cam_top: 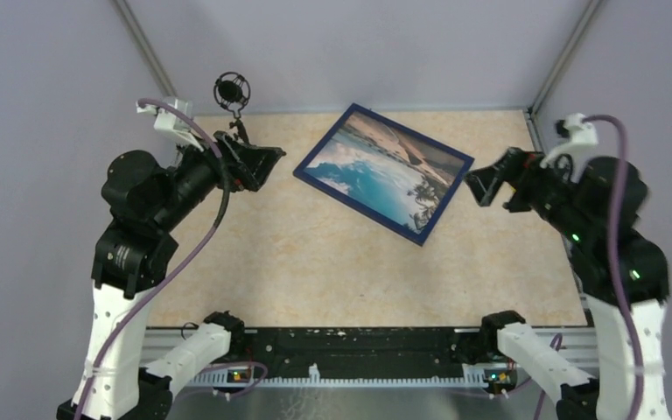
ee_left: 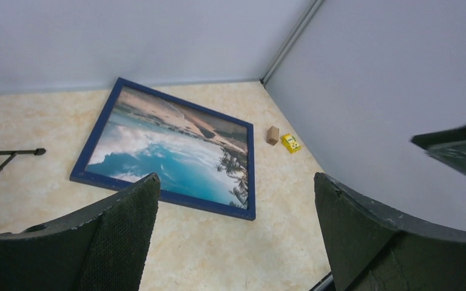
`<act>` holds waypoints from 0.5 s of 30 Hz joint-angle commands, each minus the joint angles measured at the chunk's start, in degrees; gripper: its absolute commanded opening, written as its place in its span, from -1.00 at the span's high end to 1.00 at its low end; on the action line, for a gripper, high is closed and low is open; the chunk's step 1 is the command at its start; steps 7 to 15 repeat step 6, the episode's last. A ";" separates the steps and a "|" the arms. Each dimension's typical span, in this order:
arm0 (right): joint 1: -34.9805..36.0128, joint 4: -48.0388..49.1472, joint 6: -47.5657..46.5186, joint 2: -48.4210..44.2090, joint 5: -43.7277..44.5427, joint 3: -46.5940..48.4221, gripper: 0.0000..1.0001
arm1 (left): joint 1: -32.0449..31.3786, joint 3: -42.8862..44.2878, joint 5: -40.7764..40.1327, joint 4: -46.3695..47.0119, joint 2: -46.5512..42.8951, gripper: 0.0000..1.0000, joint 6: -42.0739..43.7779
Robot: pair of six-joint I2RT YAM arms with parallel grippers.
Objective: Put the photo into the frame
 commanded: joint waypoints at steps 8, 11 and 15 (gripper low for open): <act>-0.07 -1.40 -1.89 -9.65 -0.76 12.62 -0.98 | -0.20 3.12 -4.89 5.25 -3.07 -0.97 -0.26; -0.07 -1.40 -1.89 -9.65 -0.76 12.62 -0.98 | -0.20 3.12 -4.89 5.25 -3.07 -0.97 -0.26; -0.07 -1.40 -1.89 -9.65 -0.76 12.62 -0.98 | -0.20 3.12 -4.89 5.25 -3.07 -0.97 -0.26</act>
